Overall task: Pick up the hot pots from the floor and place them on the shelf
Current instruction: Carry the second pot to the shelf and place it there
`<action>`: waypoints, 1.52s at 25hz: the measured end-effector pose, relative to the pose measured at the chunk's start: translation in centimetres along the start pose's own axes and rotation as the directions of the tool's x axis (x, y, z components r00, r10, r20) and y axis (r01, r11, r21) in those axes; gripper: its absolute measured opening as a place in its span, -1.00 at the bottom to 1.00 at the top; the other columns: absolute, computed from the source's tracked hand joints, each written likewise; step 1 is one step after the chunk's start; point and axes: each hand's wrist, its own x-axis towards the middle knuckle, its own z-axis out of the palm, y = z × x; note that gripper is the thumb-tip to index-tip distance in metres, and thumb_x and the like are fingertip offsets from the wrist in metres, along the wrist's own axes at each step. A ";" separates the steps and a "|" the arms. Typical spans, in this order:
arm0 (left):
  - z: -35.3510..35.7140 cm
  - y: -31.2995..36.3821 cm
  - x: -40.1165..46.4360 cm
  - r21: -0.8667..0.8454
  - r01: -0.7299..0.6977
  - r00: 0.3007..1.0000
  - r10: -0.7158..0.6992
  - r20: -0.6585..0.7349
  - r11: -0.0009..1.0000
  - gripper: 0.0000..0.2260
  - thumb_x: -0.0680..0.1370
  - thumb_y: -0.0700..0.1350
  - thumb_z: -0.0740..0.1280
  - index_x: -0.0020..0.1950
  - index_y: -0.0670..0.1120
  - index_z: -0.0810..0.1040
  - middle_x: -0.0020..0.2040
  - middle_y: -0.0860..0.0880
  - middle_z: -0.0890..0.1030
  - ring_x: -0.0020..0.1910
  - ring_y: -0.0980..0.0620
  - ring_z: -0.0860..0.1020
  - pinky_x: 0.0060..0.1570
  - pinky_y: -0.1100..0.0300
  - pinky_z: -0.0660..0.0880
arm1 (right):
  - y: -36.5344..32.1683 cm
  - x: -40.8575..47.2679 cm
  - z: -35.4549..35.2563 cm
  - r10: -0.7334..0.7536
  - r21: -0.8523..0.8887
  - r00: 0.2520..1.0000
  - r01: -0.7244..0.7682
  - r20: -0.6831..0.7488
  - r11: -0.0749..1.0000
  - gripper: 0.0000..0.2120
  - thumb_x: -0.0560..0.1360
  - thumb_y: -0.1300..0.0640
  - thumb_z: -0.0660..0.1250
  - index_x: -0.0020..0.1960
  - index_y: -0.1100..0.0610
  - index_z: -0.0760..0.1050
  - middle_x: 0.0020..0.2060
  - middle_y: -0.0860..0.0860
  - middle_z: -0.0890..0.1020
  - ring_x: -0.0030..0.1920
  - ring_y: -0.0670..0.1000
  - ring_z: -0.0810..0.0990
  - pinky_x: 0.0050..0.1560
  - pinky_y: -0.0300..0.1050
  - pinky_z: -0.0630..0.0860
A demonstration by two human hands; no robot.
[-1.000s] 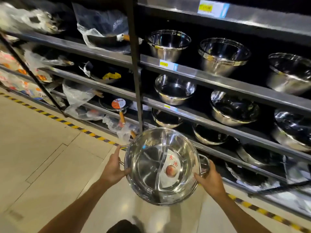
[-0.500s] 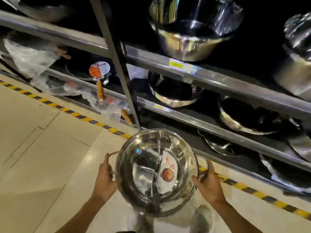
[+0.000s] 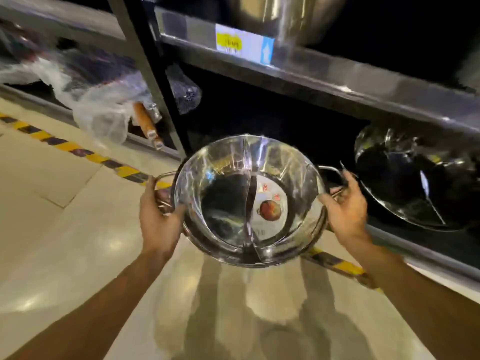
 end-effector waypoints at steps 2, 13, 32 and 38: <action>1.9 -1.4 2.3 0.025 -0.089 0.996 0.089 0.009 0.996 -0.28 0.43 -0.22 0.49 0.53 -0.06 0.26 0.04 -0.19 0.53 -0.01 -0.09 0.54 0.09 -0.03 0.54 | 0.7 3.8 0.9 -0.055 -0.028 0.998 0.055 -0.027 0.998 -0.33 0.41 0.30 0.50 0.48 0.15 0.37 -0.32 -0.20 0.63 -0.28 -0.30 0.59 -0.01 -0.24 0.58; 6.6 0.4 6.3 0.102 -0.239 0.966 0.225 0.130 0.966 -0.21 0.43 -0.15 0.44 0.57 -0.10 0.10 0.03 -0.14 0.50 -0.28 0.07 0.55 -0.37 0.37 0.39 | -1.9 7.9 -0.1 0.022 -0.391 1.000 -0.025 -0.013 0.920 -0.66 0.58 -0.02 0.36 -0.17 0.23 0.41 -0.32 0.04 0.47 -0.29 0.07 0.48 -0.30 -0.05 0.38; 13.3 2.7 9.3 -0.212 0.031 0.999 -0.029 0.012 0.977 -0.19 0.56 -0.26 0.35 0.63 0.12 -0.07 -0.22 0.01 0.46 -0.45 0.22 0.46 -0.29 0.27 0.49 | -1.2 10.1 2.7 0.124 0.025 0.939 -0.139 0.322 0.990 -0.59 0.45 0.34 0.49 0.27 0.18 0.52 0.14 0.14 0.68 0.14 0.12 0.67 0.08 -0.05 0.65; 14.4 2.1 11.0 -0.244 0.123 0.974 -0.069 0.216 0.962 -0.09 0.56 -0.28 0.38 0.60 0.21 -0.19 0.55 -0.16 0.28 0.37 0.09 0.45 0.38 -0.13 0.41 | 1.3 11.2 4.8 0.081 0.123 0.975 -0.108 0.205 0.987 -0.21 0.51 0.23 0.46 0.60 0.00 0.12 0.23 0.09 0.63 0.24 0.12 0.61 0.32 0.19 0.52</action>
